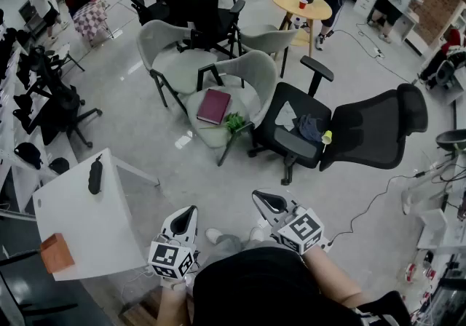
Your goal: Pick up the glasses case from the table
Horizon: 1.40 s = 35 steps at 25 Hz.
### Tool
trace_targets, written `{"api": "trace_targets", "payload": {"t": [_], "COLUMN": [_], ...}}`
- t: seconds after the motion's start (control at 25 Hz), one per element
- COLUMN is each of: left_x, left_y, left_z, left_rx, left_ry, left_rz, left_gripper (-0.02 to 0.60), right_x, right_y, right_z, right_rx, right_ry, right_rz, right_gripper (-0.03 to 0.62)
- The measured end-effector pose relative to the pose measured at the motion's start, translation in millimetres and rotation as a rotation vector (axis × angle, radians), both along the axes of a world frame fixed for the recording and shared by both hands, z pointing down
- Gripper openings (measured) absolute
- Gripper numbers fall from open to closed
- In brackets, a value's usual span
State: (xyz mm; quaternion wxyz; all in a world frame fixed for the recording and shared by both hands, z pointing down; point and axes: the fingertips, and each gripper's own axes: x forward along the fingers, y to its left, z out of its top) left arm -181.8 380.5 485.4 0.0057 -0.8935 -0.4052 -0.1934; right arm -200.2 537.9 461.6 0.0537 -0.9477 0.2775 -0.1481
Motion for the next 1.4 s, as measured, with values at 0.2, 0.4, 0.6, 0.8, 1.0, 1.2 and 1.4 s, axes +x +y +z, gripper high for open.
{"api": "trace_targets", "payload": {"t": [0.2, 0.4, 0.6, 0.8, 1.0, 1.2, 1.4], "left_x": [18.0, 35.8, 55.2, 72.2, 101.6, 159.0, 241.3], "left_y": [-41.3, -78.6, -125.5, -153.4, -168.3, -182.0, -189.5], "left_z": [0.6, 2.4, 17.0, 27.3, 37.0, 35.4, 23.4], "left_rx": [-0.024, -0.038, -0.050, -0.062, -0.052, -0.032, -0.009], "left_ry": [-0.013, -0.009, -0.028, -0.058, -0.092, -0.098, -0.102], "left_rz": [-0.043, -0.064, -0.110, -0.165, -0.195, -0.239, -0.303], "left_gripper": [0.017, 0.017, 0.017, 0.017, 0.017, 0.017, 0.017], "right_x": [22.6, 47.6, 75.4, 106.8, 154.8, 225.4, 311.8], "right_y": [-35.8, -78.6, -119.8, -140.2, -155.6, -170.9, -184.4], "right_z": [-5.3, -1.1, 7.2, 9.0, 13.3, 17.4, 9.8], "right_rx": [-0.004, 0.010, 0.001, -0.025, -0.022, -0.013, 0.012], "right_ry": [-0.010, -0.020, -0.024, -0.026, -0.035, -0.040, -0.066], "right_rz": [-0.034, -0.066, -0.099, -0.120, -0.152, -0.201, -0.283], "right_gripper": [0.026, 0.026, 0.028, 0.028, 0.028, 0.028, 0.028]}}
